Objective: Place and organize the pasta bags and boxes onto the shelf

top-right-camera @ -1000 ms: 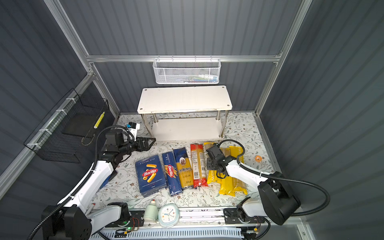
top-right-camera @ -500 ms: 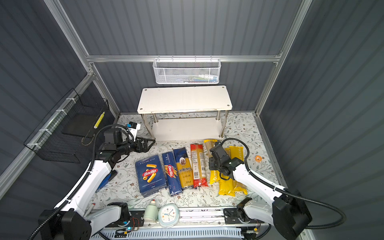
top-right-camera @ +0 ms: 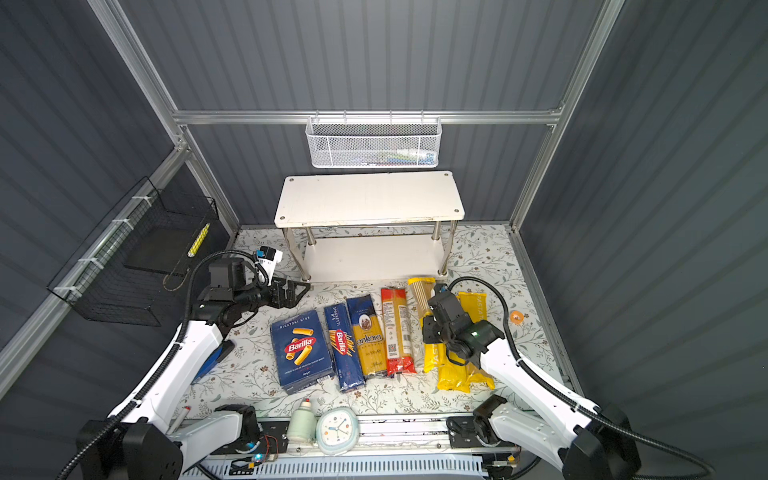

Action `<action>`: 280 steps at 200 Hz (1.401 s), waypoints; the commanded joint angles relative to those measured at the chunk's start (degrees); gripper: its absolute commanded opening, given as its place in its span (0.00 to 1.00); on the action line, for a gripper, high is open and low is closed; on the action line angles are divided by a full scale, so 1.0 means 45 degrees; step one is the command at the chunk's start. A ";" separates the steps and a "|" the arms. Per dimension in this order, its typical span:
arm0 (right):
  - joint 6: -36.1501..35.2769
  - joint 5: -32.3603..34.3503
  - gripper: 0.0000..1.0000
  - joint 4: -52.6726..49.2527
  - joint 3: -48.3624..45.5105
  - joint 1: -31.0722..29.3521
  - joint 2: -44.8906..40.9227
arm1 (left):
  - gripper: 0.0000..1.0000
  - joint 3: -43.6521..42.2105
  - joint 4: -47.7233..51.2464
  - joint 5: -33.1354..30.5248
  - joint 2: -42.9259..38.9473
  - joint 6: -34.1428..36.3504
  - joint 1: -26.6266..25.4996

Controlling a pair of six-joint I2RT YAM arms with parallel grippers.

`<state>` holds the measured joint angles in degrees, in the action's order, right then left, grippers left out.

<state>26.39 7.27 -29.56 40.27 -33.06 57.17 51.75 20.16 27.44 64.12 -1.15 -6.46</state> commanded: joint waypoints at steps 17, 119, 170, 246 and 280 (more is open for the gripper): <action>-0.0433 -0.0153 0.05 0.0006 0.1470 -0.0047 -0.1055 | 0.99 0.0485 0.0613 -0.0068 -0.0299 0.0517 -0.0069; -0.0865 -0.0727 0.02 -0.2100 0.4569 -0.0048 -0.1649 | 0.99 0.0413 0.0563 0.0499 -0.0411 0.0357 -0.0069; -0.1109 -0.0784 0.02 -0.2862 0.5945 -0.0053 -0.1238 | 0.99 0.0066 0.0046 0.1144 -0.0326 0.0185 -0.0056; -0.1301 -0.1096 0.00 -0.2958 0.6861 -0.0059 -0.1514 | 0.99 0.0035 0.0026 0.1583 -0.0375 0.0523 -0.0063; -0.1672 -0.1135 0.00 -0.2940 0.7646 -0.0056 -0.1063 | 0.99 -0.0015 0.0090 0.1490 -0.0460 0.0563 -0.0069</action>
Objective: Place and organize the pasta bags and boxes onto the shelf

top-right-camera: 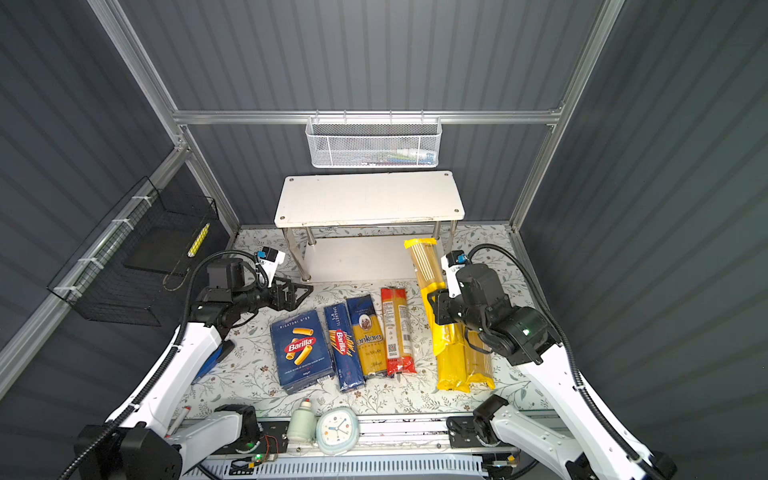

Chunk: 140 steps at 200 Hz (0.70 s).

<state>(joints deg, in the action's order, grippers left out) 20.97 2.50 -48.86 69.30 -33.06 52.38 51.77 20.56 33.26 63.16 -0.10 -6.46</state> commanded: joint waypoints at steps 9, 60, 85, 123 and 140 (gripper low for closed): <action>-0.0536 -0.0126 0.00 0.1520 0.1314 -0.0066 0.0158 | 0.99 -0.0044 0.0002 0.0190 -0.0312 0.0329 -0.0071; -0.0841 -0.0717 0.00 0.2680 0.1873 -0.0169 0.1251 | 0.99 -0.0095 -0.0027 0.0000 -0.0449 0.0361 -0.0068; -0.1022 -0.0223 0.00 0.2897 0.2290 -0.0184 0.1325 | 0.99 -0.0098 0.0002 -0.0029 -0.0453 0.0354 -0.0068; -0.1300 0.1084 0.00 0.2694 0.3281 -0.0186 0.1714 | 0.99 -0.0104 0.0009 -0.0162 -0.0459 0.0381 -0.0066; -0.1357 0.1711 0.00 0.2456 0.3930 -0.0189 0.2007 | 0.99 -0.0098 0.0027 -0.0255 -0.0426 0.0368 -0.0069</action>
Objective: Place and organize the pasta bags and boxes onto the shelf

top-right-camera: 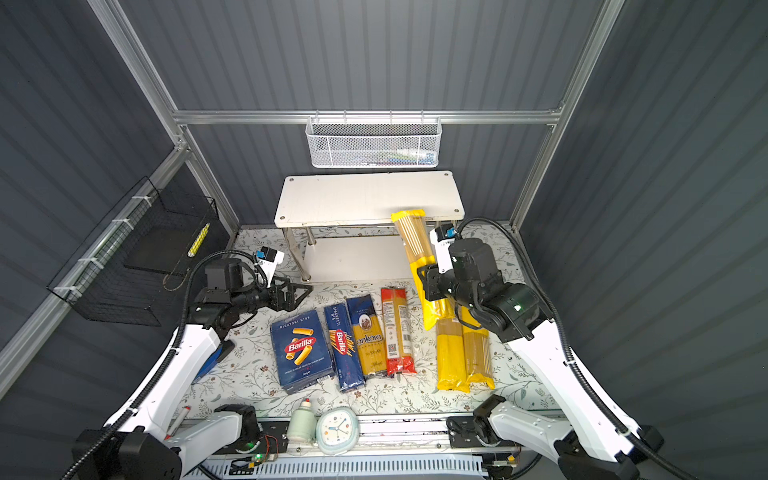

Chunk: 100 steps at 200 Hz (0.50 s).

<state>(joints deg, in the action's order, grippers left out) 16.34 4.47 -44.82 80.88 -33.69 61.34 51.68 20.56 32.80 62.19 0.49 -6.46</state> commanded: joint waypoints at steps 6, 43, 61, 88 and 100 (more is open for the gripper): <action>-0.0363 0.1522 0.00 0.1417 0.1597 -0.0034 0.0156 | 0.99 -0.0088 0.0039 -0.0221 -0.0175 0.0225 -0.0053; -0.0754 0.2523 0.00 0.1280 0.2593 0.0105 0.1076 | 0.99 0.0002 0.0136 -0.0292 -0.0107 0.0240 -0.0068; -0.0919 0.2529 0.00 0.1311 0.3171 0.0423 0.1442 | 0.99 -0.0058 0.0110 -0.0361 -0.0197 0.0237 -0.0065; -0.1030 0.2170 0.00 0.1047 0.4344 0.1040 0.2263 | 0.99 -0.0088 0.0053 -0.0402 -0.0212 0.0165 -0.0056; -0.1166 0.1986 0.00 0.1014 0.4858 0.1290 0.2674 | 0.99 -0.0056 0.0060 -0.0394 -0.0184 0.0145 -0.0064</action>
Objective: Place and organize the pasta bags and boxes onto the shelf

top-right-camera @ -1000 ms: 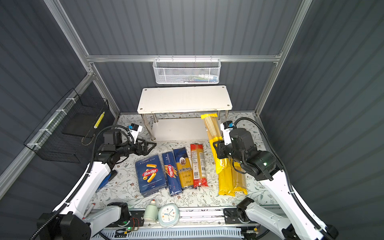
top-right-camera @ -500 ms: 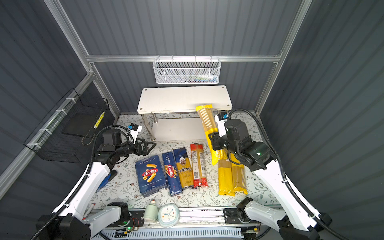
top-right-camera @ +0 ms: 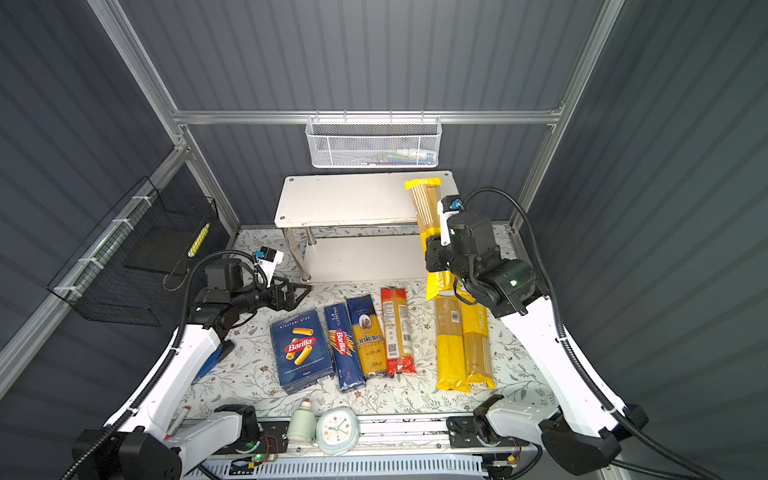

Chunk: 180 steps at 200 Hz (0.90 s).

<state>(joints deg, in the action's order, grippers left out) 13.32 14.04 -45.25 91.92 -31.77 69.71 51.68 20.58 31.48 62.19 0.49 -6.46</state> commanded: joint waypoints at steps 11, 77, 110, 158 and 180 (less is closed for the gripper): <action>-0.0555 -0.0402 0.00 0.1125 0.2903 0.1155 0.1218 | 0.99 -0.0083 0.0039 -0.0112 -0.0187 0.0126 -0.0059; -0.0846 -0.1144 0.00 0.1002 0.5891 0.2160 0.3619 | 0.99 -0.0143 -0.0012 -0.0120 -0.0257 0.0103 -0.0064; -0.1096 -0.1092 0.00 0.0723 0.7179 0.2243 0.4718 | 0.99 -0.0127 0.0006 -0.0102 -0.0265 0.0085 -0.0057; -0.1101 -0.1237 0.00 0.0893 0.7667 0.2731 0.5343 | 0.99 -0.0161 -0.0023 -0.0165 -0.0290 0.0071 -0.0067; -0.1127 -0.1264 0.00 0.0873 0.7993 0.2898 0.5652 | 0.99 -0.0156 -0.0005 -0.0150 -0.0264 0.0077 -0.0059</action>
<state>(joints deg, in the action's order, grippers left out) 8.91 8.54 -48.51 123.07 -19.57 95.92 51.40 20.56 31.07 61.71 0.47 -6.46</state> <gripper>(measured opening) 0.299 0.993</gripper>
